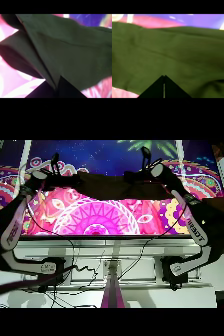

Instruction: Fold the clothes and pants, and hang the long-sleeved shirts on hangers.

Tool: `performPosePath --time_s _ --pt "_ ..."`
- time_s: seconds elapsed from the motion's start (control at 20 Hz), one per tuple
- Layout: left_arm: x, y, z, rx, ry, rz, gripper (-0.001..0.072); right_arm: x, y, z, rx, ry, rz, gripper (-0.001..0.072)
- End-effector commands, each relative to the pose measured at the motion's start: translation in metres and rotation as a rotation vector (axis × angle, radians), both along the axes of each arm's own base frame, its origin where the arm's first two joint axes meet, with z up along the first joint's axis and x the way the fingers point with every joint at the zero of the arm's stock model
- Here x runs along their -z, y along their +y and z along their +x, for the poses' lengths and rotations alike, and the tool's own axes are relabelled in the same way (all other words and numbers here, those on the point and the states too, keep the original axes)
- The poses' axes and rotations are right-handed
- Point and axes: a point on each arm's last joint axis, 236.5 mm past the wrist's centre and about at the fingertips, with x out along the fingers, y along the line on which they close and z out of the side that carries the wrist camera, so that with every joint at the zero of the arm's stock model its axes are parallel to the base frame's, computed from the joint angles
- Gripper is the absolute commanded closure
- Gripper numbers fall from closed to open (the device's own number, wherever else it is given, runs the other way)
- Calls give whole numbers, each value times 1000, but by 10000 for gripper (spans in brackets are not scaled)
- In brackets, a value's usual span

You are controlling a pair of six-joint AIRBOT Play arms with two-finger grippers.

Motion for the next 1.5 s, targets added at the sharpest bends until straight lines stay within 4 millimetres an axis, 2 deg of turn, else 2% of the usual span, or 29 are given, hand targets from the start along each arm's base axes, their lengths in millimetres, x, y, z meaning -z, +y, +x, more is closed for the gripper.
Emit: performPosePath --time_s 0.0,0.1,0.2,0.3,0.4,0.5,0.6,0.7,0.8,0.95,1.05,1.1,1.2,1.25,1.3,1.35,1.4,1.45 --pt "-74 7 -32 114 -77 19 698 16 47 -23 -46 66 19 702" --pt "-113 20 -65 133 -64 0 698 23 81 -44 -105 79 28 702" --pt "-140 39 -91 123 -74 23 697 27 120 -64 -161 61 39 702" --pt "-165 52 -104 99 -126 37 697 29 161 -88 -197 58 78 702" --pt "-182 60 -109 70 -173 51 697 27 193 -104 -208 30 115 702" --pt "-187 60 -111 69 -186 54 696 22 206 -108 -213 -8 127 702" --pt "-183 51 -109 84 -181 41 696 16 198 -101 -220 -34 106 701" --pt "-174 32 -97 108 -182 32 697 1 169 -77 -202 -80 71 702" --pt "-160 -2 -77 113 -178 1 696 -27 125 -43 -140 -130 55 702" --pt "-140 -85 -38 79 -195 -145 697 -83 40 1 -12 -206 44 701" --pt "-115 -143 -21 34 -162 -226 697 -108 -16 14 57 -230 17 702" --pt "-98 -172 -18 35 -139 -240 696 -115 -43 17 85 -234 -9 701" --pt "-78 -223 -17 58 -103 -275 683 -116 -90 21 128 -223 -74 701" --pt "-71 -239 -13 62 -109 -271 525 -111 -110 22 148 -208 -104 701" --pt "-64 -249 -9 59 -113 -266 102 -105 -128 23 166 -188 -132 700" --pt "-59 -253 -7 60 -103 -269 0 -99 -144 25 184 -179 -154 662" --pt "-56 -254 -9 70 -95 -267 -8 -93 -157 26 199 -166 -171 508" --pt "-56 -252 -11 82 -86 -269 -8 -85 -168 28 217 -146 -176 278"
